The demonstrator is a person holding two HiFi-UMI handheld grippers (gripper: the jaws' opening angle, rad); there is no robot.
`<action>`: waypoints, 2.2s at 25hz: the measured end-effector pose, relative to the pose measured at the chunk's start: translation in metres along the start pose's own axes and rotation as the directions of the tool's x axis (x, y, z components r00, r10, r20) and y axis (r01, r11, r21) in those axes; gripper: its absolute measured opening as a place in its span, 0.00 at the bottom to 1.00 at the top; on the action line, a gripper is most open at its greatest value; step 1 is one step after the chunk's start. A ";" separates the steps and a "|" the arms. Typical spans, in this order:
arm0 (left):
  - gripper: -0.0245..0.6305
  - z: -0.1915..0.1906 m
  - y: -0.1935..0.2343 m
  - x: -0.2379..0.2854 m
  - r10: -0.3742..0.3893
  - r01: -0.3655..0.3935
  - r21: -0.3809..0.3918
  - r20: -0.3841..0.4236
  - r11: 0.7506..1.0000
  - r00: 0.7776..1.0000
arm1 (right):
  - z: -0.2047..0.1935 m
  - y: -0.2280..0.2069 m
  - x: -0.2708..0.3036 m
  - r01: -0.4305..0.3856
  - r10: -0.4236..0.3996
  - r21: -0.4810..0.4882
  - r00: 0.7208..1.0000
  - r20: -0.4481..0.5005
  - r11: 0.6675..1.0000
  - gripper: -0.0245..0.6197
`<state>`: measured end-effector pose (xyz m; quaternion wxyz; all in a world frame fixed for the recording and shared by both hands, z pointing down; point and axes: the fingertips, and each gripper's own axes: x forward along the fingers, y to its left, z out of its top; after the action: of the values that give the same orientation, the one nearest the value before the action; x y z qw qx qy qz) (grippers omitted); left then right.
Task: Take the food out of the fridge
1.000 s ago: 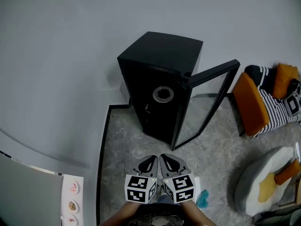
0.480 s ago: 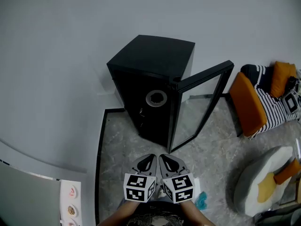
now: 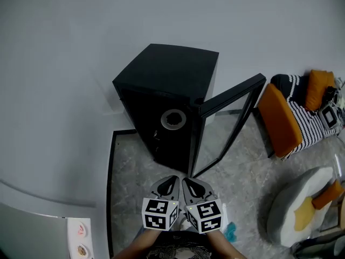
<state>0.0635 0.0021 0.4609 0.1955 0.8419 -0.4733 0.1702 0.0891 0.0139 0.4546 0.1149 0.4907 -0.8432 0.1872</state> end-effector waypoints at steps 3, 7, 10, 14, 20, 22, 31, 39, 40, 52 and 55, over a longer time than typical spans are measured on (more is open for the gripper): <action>0.07 0.006 0.012 0.014 -0.021 0.021 -0.008 -0.007 1.000 1.000 | 0.004 -0.008 0.016 0.027 -0.027 0.002 1.000 -0.010 1.000 0.07; 0.07 0.015 0.029 0.036 -0.052 0.052 -0.015 -0.016 0.999 0.999 | 0.013 -0.016 0.039 0.053 -0.053 0.009 0.998 -0.018 0.999 0.07; 0.07 0.023 0.042 0.052 -0.077 0.077 -0.018 -0.027 0.997 0.997 | 0.021 -0.022 0.057 0.075 -0.074 0.011 0.997 -0.025 0.997 0.07; 0.07 0.036 0.059 0.075 -0.115 0.114 -0.013 -0.033 0.993 0.993 | 0.033 -0.031 0.081 0.107 -0.107 0.020 0.994 -0.026 0.994 0.07; 0.07 0.051 0.085 0.102 -0.168 0.167 -0.022 -0.041 0.986 0.985 | 0.048 -0.039 0.114 0.147 -0.146 0.039 0.989 -0.032 0.988 0.07; 0.07 0.057 0.092 0.110 -0.193 0.191 -0.045 -0.032 0.981 0.981 | 0.054 -0.040 0.124 0.160 -0.159 0.040 0.987 -0.031 0.986 0.07; 0.07 0.082 0.124 0.142 -0.336 0.353 -0.204 0.116 0.913 0.935 | 0.072 -0.045 0.165 0.206 -0.204 0.031 0.978 -0.046 0.978 0.07; 0.07 0.080 0.164 0.174 -0.440 0.498 -0.454 0.234 0.739 0.867 | 0.086 -0.047 0.192 0.264 -0.263 0.018 0.963 -0.052 0.964 0.07; 0.07 0.079 0.167 0.177 -0.459 0.519 -0.483 0.246 0.706 0.854 | 0.087 -0.046 0.195 0.267 -0.266 0.015 0.962 -0.055 0.964 0.07; 0.07 0.045 0.207 0.213 -0.486 0.547 -0.650 0.298 0.527 0.822 | 0.093 -0.041 0.215 0.289 -0.288 -0.008 0.955 -0.073 0.957 0.07; 0.07 0.036 0.216 0.226 -0.469 0.530 -0.672 0.295 0.518 0.832 | 0.093 -0.041 0.219 0.286 -0.287 -0.017 0.955 -0.080 0.958 0.07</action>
<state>-0.0079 -0.2833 0.5730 0.5364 0.7971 -0.2456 -0.1287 0.0162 -0.2165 0.4620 0.1764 0.5993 -0.7584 0.1860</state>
